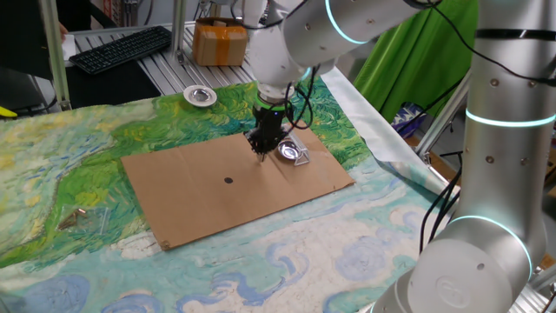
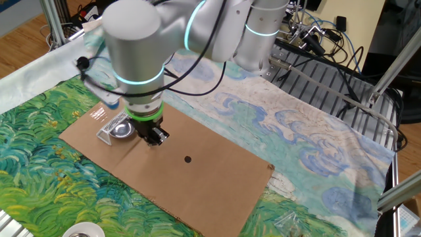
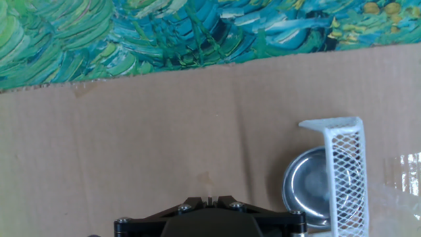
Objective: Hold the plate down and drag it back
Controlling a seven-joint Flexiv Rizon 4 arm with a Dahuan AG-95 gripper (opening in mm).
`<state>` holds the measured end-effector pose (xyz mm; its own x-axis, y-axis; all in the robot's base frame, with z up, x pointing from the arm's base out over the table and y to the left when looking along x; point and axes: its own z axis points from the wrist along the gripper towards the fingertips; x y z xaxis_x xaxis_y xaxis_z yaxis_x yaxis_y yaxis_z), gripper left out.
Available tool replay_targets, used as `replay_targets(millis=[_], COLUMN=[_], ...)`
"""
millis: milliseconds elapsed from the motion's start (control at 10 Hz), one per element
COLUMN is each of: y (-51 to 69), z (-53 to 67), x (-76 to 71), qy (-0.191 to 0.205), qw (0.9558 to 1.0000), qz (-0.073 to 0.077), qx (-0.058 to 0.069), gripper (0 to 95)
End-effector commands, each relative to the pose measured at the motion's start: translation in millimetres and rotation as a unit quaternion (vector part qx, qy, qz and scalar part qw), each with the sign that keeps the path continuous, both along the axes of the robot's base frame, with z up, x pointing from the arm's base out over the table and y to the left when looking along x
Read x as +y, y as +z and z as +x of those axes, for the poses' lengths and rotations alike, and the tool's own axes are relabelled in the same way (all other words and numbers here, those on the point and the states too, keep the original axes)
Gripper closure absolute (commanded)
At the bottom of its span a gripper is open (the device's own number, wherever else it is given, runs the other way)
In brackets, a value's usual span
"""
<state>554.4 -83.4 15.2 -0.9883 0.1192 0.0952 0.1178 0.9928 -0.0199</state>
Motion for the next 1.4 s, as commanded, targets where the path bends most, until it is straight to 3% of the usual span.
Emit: replay_targets(millis=[100, 200, 300, 400, 500, 600, 700, 900, 1000, 1400], y=[0.7, 0.7, 0.7, 0.7, 0.7, 0.7, 0.6, 0.5, 0.1, 0.4], z=[-1.5, -1.5, -1.5, -1.5, -1.5, -1.5, -1.4, -1.6, -1.1, -1.1], x=[0.0, 0.0, 0.0, 0.0, -0.1, -0.1, -0.1, -1.1, -4.2, -13.4], qy=[0.001, 0.0, 0.0, 0.002, 0.001, 0.002, 0.0, -0.001, 0.0, 0.009], qw=[1.0, 1.0, 0.9999, 0.9997, 0.9988, 0.9976, 0.9975, 0.9974, 0.9974, 0.9975], qz=[-0.002, -0.003, -0.015, -0.025, -0.048, -0.069, -0.071, -0.072, -0.072, -0.069], qx=[0.002, 0.003, 0.002, 0.0, -0.002, -0.003, -0.004, -0.004, -0.005, -0.004], gripper=[95.0, 95.0, 95.0, 76.0, 57.0, 57.0, 38.0, 38.0, 19.0, 19.0])
